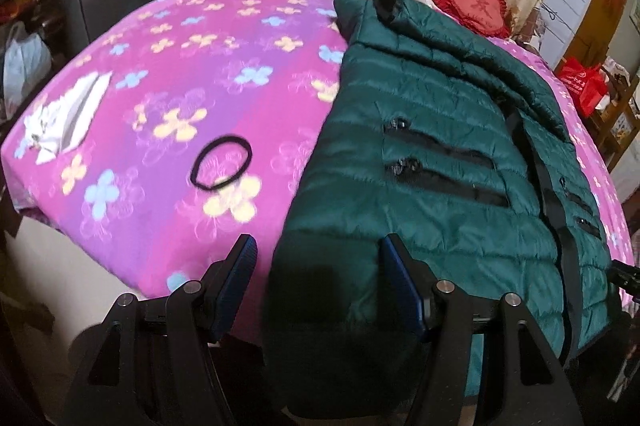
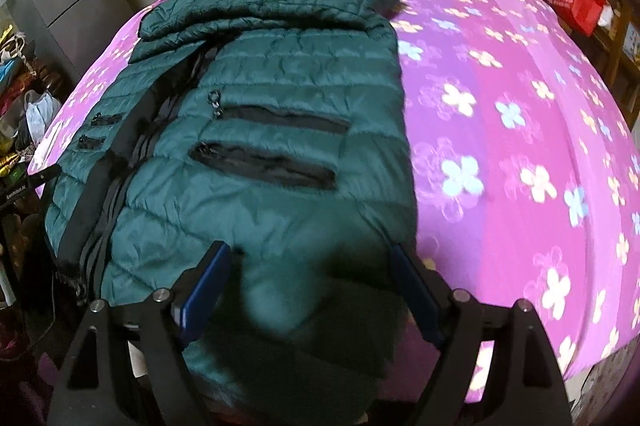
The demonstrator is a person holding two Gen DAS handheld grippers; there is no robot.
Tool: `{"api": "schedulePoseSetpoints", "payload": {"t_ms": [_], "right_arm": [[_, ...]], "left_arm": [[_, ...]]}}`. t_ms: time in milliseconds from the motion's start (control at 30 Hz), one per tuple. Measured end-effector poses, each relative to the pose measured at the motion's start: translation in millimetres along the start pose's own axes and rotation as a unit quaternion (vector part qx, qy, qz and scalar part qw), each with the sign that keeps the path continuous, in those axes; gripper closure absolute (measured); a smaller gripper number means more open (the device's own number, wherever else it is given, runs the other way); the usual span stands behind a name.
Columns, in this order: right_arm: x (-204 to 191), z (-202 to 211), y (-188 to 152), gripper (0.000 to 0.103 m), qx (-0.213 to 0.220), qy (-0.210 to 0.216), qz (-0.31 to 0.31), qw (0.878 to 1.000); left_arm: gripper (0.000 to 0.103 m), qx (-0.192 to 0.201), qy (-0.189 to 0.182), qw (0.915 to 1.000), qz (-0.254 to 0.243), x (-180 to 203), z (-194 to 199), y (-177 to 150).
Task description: Fold large clothes
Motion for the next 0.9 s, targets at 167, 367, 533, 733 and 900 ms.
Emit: {"api": "schedulePoseSetpoints", "payload": {"t_ms": [167,367,533,733,900], "right_arm": [[9.3,4.7,-9.9,0.017,-0.007,-0.005,-0.005,1.000],[22.7,2.2,-17.2,0.016,-0.014,0.010,-0.039,0.999],[8.6,0.3,-24.1,0.015,-0.015,0.094,-0.061,0.994],[0.7,-0.8,-23.7,0.015,0.004,0.125,-0.061,0.990],[-0.9,-0.9,-22.8,0.015,0.020,0.131,-0.053,0.990]], "left_arm": [[0.056,-0.021,-0.017,0.9995,0.014,3.7,-4.9,-8.6],[0.053,-0.027,-0.023,0.9985,0.042,-1.3,-10.4,-6.0],[0.052,-0.027,-0.026,0.9980,0.051,-1.7,-10.4,-6.3],[0.052,-0.024,-0.019,0.9992,0.026,6.1,-8.6,-11.7],[0.052,-0.021,-0.013,0.9994,0.023,6.8,-8.5,-12.1]]}}
Point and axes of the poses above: each gripper's, at about its wrist camera, not at the fingertips, and z roughly against the way its jaws point, x to its right, y to its top, the point moved 7 cm from there along -z, roughly the way its jaws point, and after that the axes turned 10 degrees about x, right-handed, at the moved point
